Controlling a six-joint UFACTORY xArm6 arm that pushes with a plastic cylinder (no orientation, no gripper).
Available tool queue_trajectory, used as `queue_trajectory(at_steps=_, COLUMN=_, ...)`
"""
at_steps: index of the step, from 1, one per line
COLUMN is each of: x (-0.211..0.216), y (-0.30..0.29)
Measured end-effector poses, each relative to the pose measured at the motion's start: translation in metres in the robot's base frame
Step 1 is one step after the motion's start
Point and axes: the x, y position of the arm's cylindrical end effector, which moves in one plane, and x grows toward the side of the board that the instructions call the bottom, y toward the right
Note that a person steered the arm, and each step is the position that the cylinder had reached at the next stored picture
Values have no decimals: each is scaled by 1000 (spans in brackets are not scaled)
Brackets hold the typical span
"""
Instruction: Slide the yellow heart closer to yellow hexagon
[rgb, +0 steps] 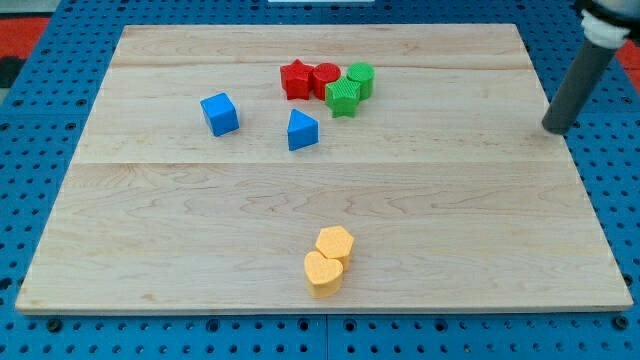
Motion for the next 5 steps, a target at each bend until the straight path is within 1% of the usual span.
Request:
queue_trajectory(at_steps=3, x=136, y=-91)
queue_trajectory(at_steps=5, x=204, y=-155)
